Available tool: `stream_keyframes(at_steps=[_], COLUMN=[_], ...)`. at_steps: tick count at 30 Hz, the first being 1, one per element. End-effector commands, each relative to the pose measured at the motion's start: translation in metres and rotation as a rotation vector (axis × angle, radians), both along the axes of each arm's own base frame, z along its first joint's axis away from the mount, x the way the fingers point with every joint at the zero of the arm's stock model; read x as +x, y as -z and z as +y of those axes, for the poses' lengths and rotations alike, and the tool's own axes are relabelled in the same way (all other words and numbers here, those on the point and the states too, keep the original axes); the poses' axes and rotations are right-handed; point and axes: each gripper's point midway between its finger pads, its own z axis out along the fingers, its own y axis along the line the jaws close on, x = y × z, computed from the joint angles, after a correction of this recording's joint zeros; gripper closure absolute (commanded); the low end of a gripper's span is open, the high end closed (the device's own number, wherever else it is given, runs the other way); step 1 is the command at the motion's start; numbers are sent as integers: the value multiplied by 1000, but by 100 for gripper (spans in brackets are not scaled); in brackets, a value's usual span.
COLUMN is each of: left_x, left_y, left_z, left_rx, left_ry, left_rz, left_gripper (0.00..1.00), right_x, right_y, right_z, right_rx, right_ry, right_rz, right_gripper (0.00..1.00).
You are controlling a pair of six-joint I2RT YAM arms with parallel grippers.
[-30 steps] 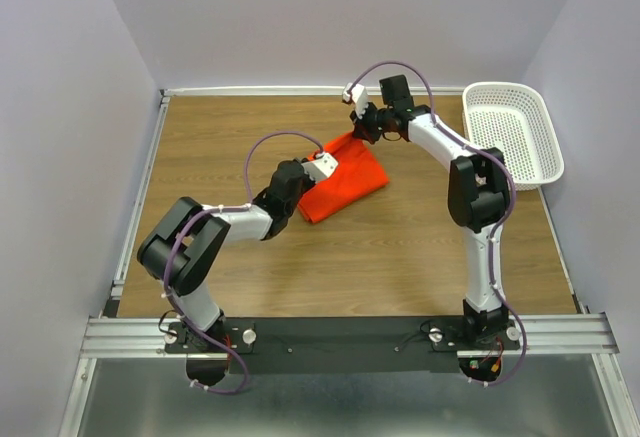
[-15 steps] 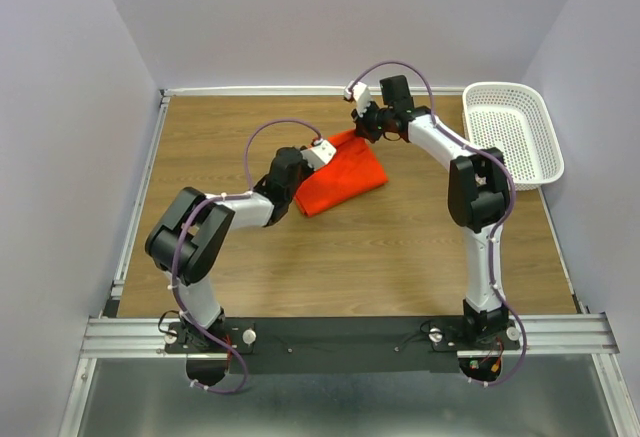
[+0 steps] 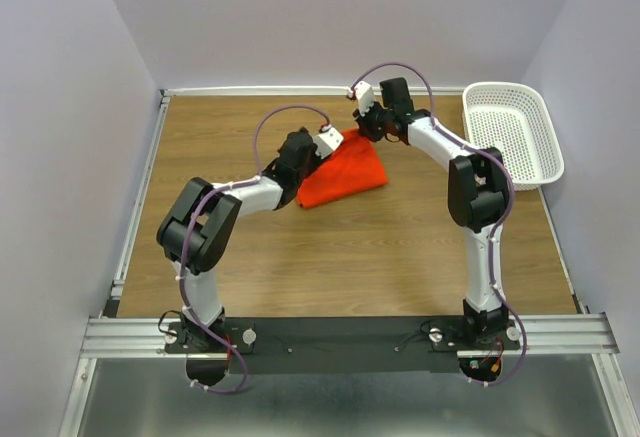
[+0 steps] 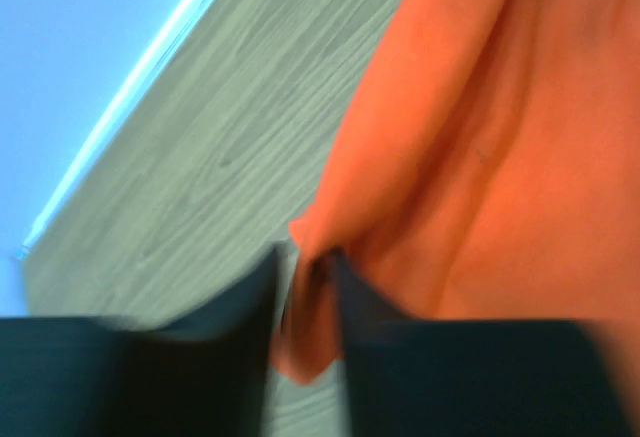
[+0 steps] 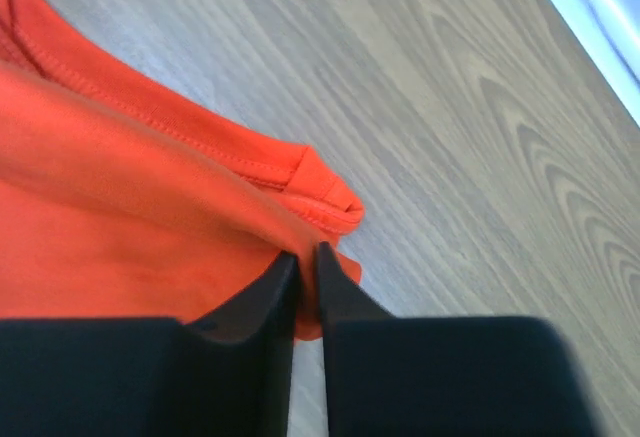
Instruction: Fold and stack the t-shirts
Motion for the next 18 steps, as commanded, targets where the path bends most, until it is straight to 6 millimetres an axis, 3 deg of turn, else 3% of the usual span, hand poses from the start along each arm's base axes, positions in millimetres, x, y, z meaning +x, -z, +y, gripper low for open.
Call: stream_keyframes(at_steps=[1, 2, 4, 7, 8, 10, 11, 12, 13, 14, 17, 18], left_x=[14, 19, 30, 34, 31, 24, 14, 4, -4, -19, -44, -51], left_y=[0, -9, -48, -101, -116, -125, -142, -130, -129, -124, -118, -104], left_z=[5, 16, 34, 62, 60, 55, 45, 41, 34, 25, -5, -10], left_rx=[-13, -6, -75, -240, -317, -383, -433, -458, -484, -521, -693, -718], left_ry=[-88, -164, -311, -517, -503, -448, -364, -329, -282, -216, -76, -53], left_rz=[20, -9, -102, -214, -192, -159, -148, -104, -77, -33, 80, 122], left_gripper=[12, 2, 2, 2, 2, 4, 5, 8, 9, 9, 12, 15], right_x=[21, 28, 46, 58, 57, 50, 43, 32, 8, -10, -68, -84], right_y=[-15, -11, -17, -36, -47, -55, -50, -61, -61, -47, -43, -37], right_z=[-9, -15, -23, -30, -30, -23, -24, -21, -5, -3, 22, 25], right_rx=[30, 42, 84, 149, 183, 242, 257, 282, 342, 337, 434, 453], right_ry=[149, 232, 368, 442, 447, 405, 365, 307, 143, 82, -160, -204], right_rz=[-63, -59, -83, -96, -94, -58, -20, -9, 69, 115, 299, 372], right_gripper=[58, 42, 32, 32, 32, 33, 35, 38, 44, 48, 54, 55])
